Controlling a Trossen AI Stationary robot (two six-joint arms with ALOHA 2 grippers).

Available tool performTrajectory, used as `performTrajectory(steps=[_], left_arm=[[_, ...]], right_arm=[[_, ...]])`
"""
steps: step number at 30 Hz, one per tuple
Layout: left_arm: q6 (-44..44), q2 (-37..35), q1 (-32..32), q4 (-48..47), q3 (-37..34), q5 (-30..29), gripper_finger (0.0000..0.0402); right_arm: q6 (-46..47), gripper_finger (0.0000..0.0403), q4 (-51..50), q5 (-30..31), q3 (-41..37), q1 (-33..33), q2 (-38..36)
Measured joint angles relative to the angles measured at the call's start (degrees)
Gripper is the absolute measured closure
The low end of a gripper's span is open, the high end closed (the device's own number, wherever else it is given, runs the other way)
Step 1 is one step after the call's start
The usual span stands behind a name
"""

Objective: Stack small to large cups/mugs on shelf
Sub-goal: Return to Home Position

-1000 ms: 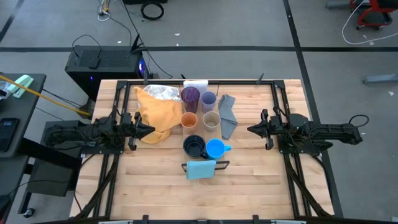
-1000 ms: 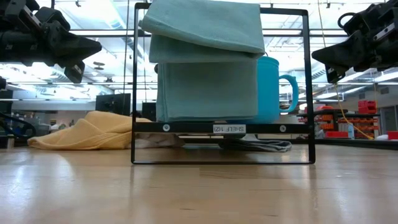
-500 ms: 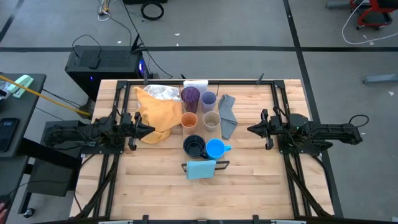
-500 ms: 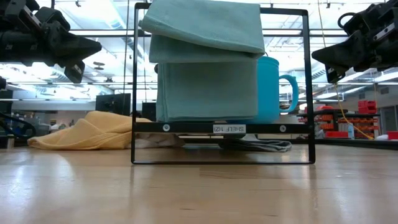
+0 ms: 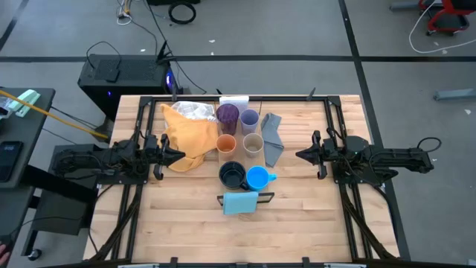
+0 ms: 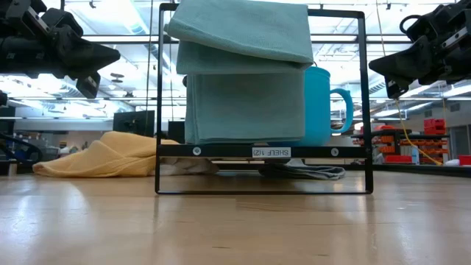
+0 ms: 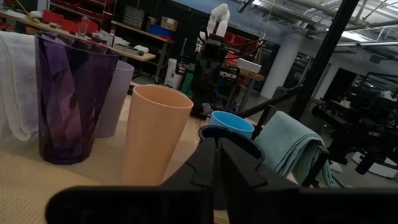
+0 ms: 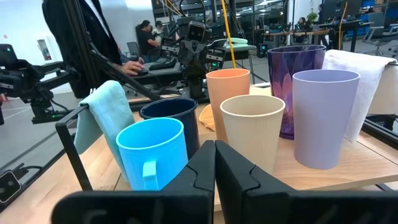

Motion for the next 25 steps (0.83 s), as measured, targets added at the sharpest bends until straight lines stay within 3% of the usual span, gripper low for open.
performTrajectory(steps=[16, 25], left_arm=[[0.0, 0.0, 0.0, 0.0, 0.0, 0.0, 0.0365], [0.0, 0.0, 0.0, 0.0, 0.0, 0.0, 0.0378]], right_arm=[[0.0, 0.0386, 0.0, 0.0, 0.0, 0.0, 0.0], [0.0, 0.0386, 0.0, 0.0, 0.0, 0.0, 0.0]])
